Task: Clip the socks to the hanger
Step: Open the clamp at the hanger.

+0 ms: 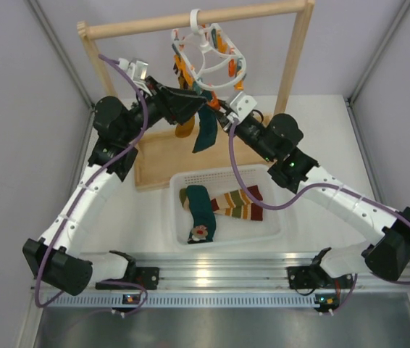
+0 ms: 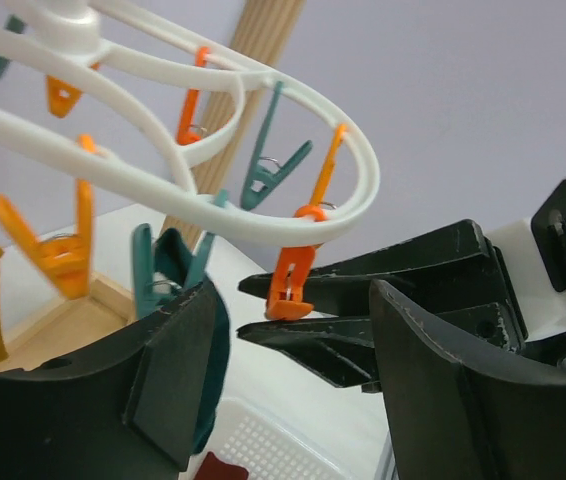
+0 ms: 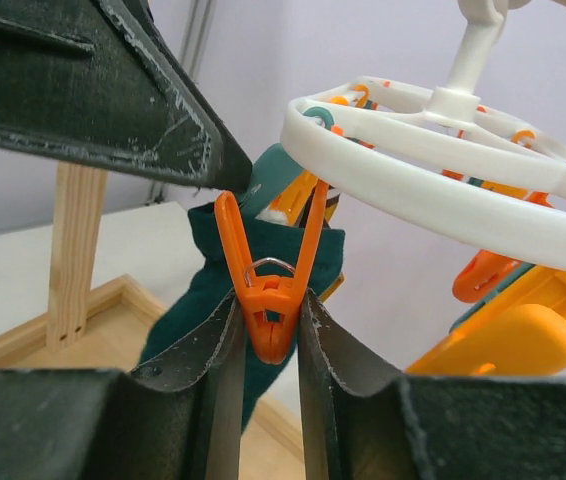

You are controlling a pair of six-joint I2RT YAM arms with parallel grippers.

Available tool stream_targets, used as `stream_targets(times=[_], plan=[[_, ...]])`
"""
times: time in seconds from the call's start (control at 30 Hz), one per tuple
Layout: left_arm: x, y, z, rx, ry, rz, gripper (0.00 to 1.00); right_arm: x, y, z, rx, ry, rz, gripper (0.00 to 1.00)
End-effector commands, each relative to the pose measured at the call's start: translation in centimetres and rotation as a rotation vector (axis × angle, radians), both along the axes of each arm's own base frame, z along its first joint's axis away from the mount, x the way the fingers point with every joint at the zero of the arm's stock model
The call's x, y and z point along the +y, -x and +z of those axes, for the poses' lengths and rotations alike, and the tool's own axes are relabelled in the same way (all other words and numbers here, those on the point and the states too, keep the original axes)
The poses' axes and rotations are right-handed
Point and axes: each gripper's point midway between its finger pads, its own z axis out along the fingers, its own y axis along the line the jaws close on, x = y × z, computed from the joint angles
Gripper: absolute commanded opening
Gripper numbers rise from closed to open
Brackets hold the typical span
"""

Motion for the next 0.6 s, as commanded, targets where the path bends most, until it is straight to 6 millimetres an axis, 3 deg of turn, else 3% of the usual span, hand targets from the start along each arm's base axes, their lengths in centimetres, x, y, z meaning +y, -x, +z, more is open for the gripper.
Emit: stream_targets(times=[0.0, 0.57], plan=[[-0.8, 0.6, 2.3, -0.134, -0.036, 0.003, 0.67, -1.5, 0.0, 1.6, -0.030, -0.028, -0.089, 0.00], [-3.4, -0.5, 0.9, -0.090, -0.044, -0.060, 0.45, -0.2, 1.3, 2.5, -0.004, -0.064, 0.010, 0.00]])
